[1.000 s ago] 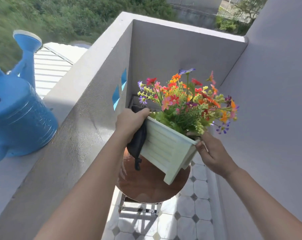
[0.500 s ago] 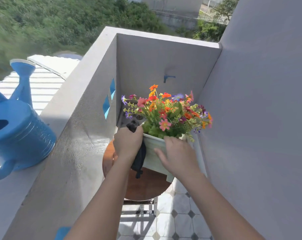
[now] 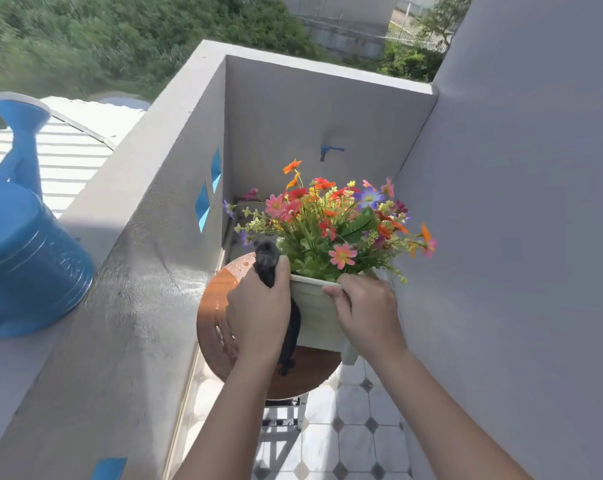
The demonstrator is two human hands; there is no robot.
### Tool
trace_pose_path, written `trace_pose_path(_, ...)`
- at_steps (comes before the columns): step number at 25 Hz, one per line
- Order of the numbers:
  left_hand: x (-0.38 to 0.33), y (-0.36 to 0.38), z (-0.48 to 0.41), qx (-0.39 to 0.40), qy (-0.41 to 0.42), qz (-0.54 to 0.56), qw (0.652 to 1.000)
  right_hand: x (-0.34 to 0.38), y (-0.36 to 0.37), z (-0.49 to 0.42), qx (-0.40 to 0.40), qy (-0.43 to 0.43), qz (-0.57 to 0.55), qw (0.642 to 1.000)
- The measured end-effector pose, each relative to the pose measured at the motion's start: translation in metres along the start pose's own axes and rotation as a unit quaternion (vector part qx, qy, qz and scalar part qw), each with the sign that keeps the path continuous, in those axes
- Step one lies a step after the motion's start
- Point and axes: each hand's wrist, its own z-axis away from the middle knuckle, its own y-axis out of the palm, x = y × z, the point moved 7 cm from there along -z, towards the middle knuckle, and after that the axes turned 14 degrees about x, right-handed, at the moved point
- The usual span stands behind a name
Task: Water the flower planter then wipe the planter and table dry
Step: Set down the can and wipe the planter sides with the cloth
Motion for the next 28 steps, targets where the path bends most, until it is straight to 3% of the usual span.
trace_pose_path(5,0.009,0.020,0.019,0.055,0.124,0.188,0.973,-0.019,-0.007,0.001,-0.027,0.019,-0.018,0.999)
trace_pose_path(9,0.012,0.044,0.000,0.130,0.124,0.266,0.947,-0.039,-0.013,0.002,-0.002,0.019,-0.076,0.997)
trace_pose_path(14,0.037,0.076,-0.057,0.152,0.026,0.270,0.950,-0.049,-0.010,0.006,-0.002,0.023,-0.082,0.996)
trace_pose_path(19,0.038,0.060,-0.013,0.123,0.080,0.300,0.943,-0.040,-0.009,-0.001,-0.014,-0.022,-0.094,0.995)
trace_pose_path(22,0.035,0.035,-0.005,0.090,0.089,0.264,0.956,-0.032,0.004,-0.001,-0.010,-0.035,-0.152,0.988)
trace_pose_path(25,0.024,0.020,0.002,0.096,0.190,0.201,0.956,-0.035,0.016,0.000,-0.012,-0.001,-0.205,0.979)
trace_pose_path(28,0.020,0.021,0.022,0.132,0.311,0.142,0.930,-0.035,0.015,0.002,-0.015,-0.014,-0.213,0.977)
